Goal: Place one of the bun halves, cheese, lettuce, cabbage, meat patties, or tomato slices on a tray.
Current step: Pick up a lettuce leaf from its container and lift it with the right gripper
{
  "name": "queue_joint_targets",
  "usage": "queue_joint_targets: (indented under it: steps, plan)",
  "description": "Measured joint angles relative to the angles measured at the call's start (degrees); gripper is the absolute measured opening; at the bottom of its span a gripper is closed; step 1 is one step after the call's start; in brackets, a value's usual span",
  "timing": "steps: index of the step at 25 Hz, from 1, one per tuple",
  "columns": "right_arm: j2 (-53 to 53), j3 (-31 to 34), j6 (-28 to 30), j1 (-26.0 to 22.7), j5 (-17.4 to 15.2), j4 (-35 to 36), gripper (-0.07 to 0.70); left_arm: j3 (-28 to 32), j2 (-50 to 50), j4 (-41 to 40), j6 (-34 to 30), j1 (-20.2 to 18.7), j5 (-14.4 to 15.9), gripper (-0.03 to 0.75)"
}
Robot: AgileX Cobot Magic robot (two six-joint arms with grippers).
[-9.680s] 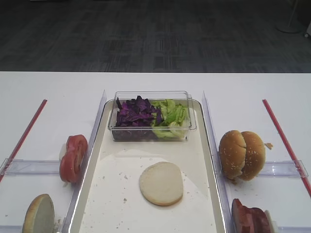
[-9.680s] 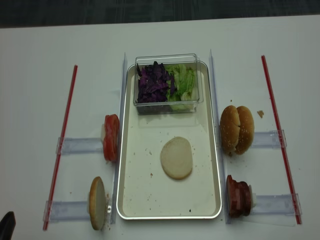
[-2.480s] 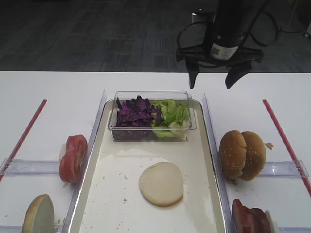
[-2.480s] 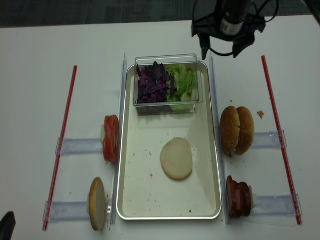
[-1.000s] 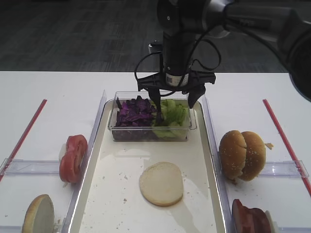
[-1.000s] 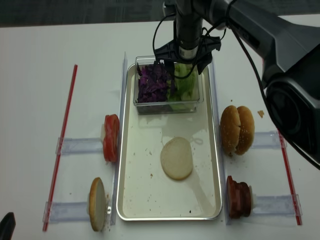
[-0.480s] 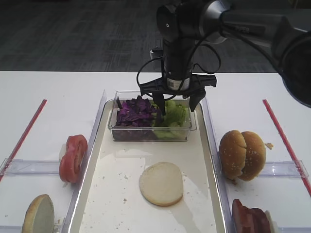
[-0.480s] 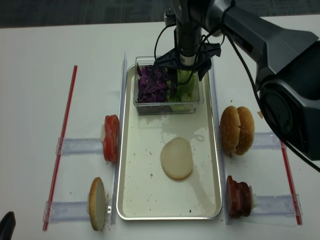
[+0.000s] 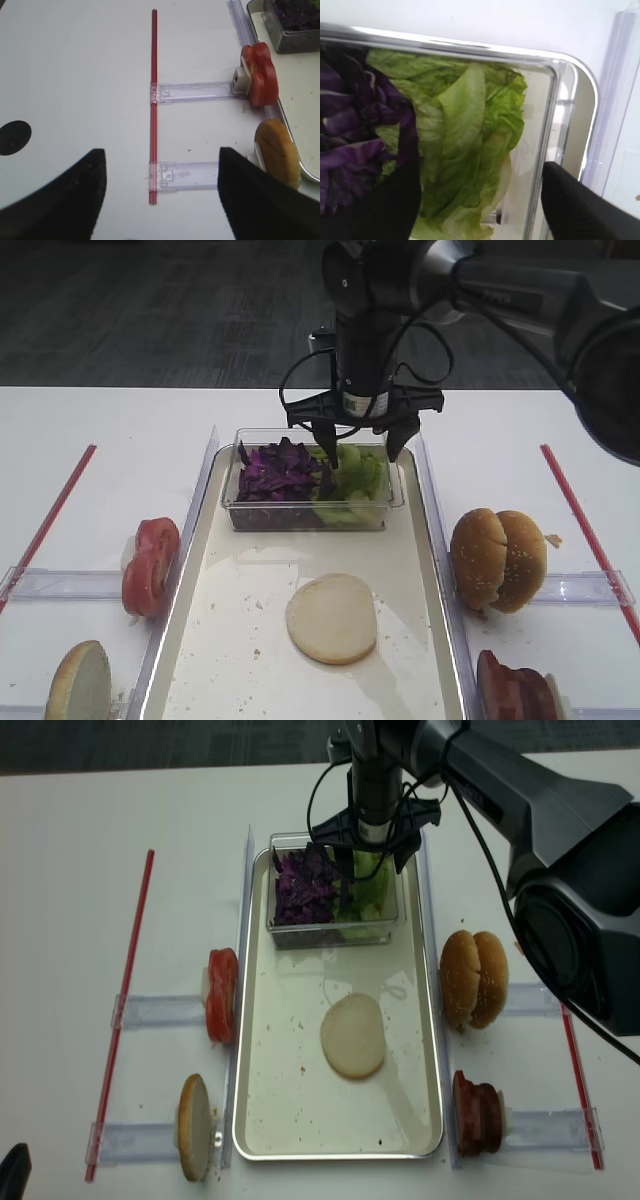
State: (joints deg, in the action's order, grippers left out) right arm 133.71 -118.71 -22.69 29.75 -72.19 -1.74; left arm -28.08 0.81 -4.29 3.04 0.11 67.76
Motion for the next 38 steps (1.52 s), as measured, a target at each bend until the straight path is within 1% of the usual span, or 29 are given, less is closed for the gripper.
queue_joint_targets:
  steps: [8, 11, 14, 29, 38]
  plan:
    - [0.00, -0.24, -0.10, 0.27, 0.01, 0.14, 0.529, 0.00, 0.00, 0.00, 0.00, 0.00, 0.00, 0.438]
    - [0.00, -0.35, -0.34, 1.24, 1.09, 1.74, 0.526, 0.00, 0.00, 0.00, 0.00, 0.00, 0.00, 0.438]
    - [0.00, -0.35, -0.55, 1.98, 1.35, 2.45, 0.526, 0.00, 0.00, 0.00, 0.00, 0.00, 0.00, 0.438]
    - [0.00, -0.35, -1.05, 2.08, 1.44, 0.79, 0.526, 0.00, 0.00, 0.00, 0.00, 0.00, 0.00, 0.438]
    - [1.88, -0.35, -1.14, 2.08, 1.48, 0.44, 0.526, 0.00, 0.00, 0.00, 0.00, 0.00, 0.00, 0.438]
